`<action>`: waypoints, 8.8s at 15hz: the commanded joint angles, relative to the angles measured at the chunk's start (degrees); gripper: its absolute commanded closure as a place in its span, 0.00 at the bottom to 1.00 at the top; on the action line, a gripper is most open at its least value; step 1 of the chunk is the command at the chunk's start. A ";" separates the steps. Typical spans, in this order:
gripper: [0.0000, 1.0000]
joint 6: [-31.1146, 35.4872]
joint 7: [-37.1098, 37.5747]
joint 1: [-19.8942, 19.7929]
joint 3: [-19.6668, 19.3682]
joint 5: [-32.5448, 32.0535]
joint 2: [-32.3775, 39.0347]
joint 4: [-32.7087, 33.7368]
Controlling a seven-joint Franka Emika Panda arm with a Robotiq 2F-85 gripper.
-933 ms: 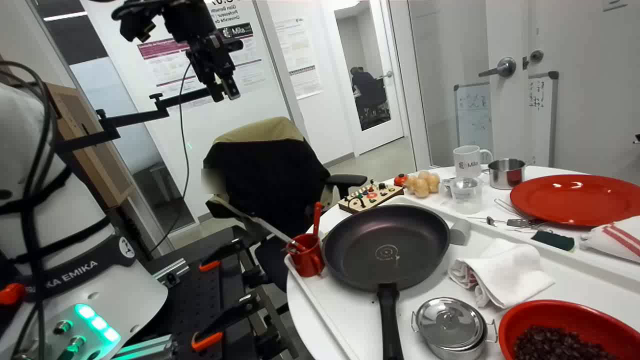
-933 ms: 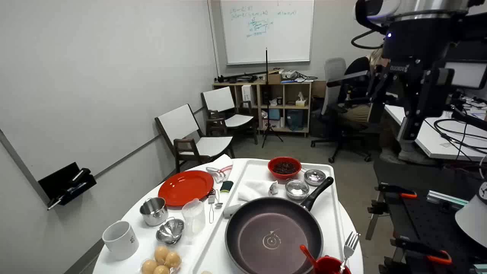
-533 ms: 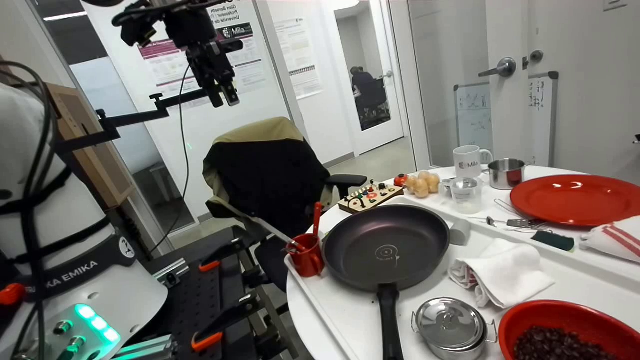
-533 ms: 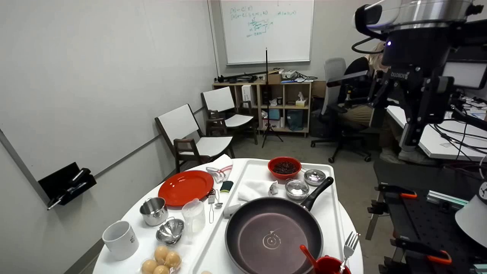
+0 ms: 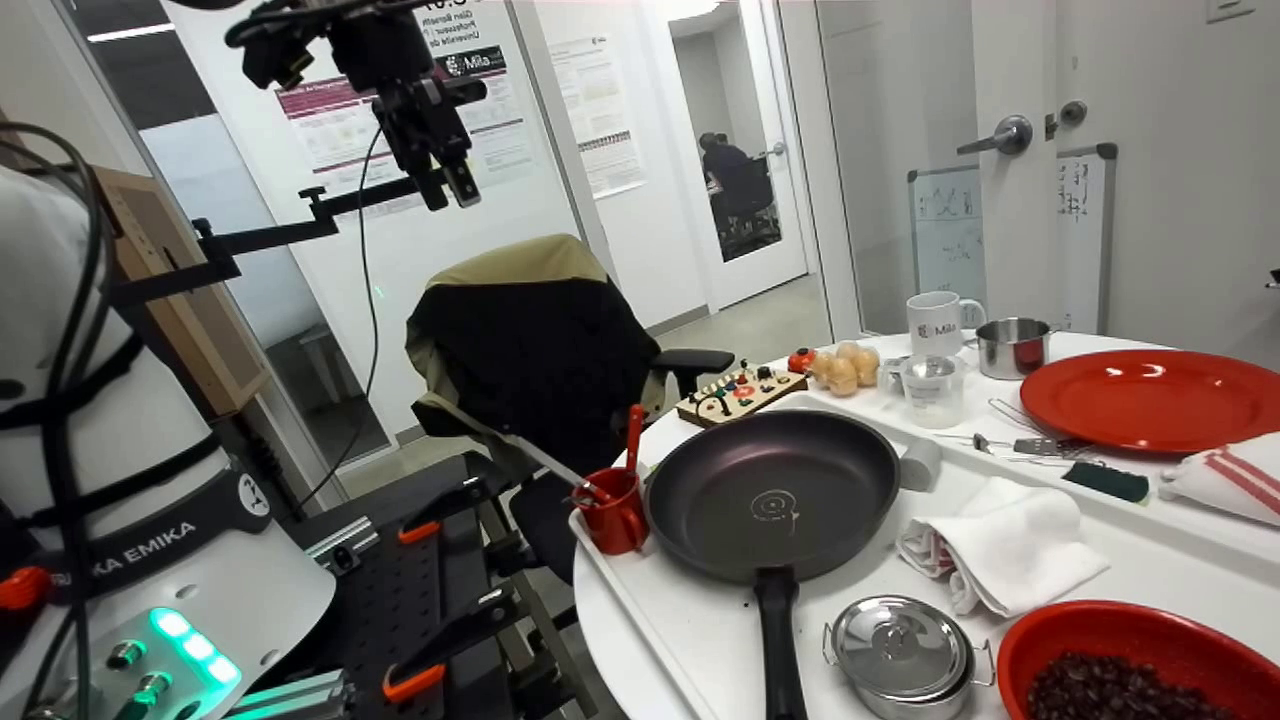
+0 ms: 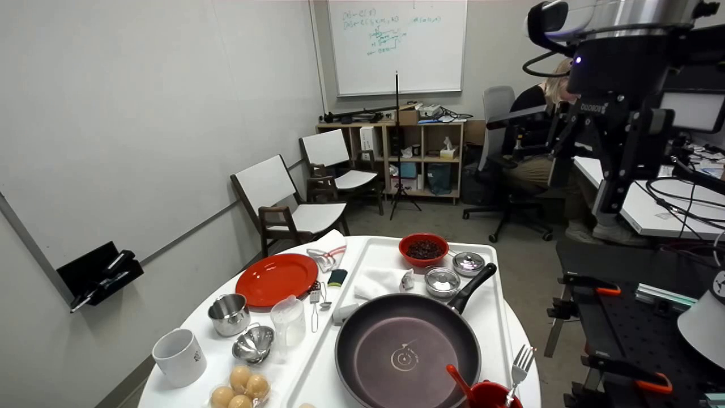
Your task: Move the red bowl backwards.
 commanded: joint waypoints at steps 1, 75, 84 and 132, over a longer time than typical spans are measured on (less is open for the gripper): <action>0.00 1.00 -0.34 -0.83 0.43 -0.52 1.46 0.20; 0.00 36.56 -48.80 -44.75 -13.78 -6.57 78.09 34.10; 0.00 37.23 -48.38 -44.66 -14.03 -6.72 78.15 33.93; 0.00 52.57 -60.00 -63.70 5.17 -12.37 99.96 49.81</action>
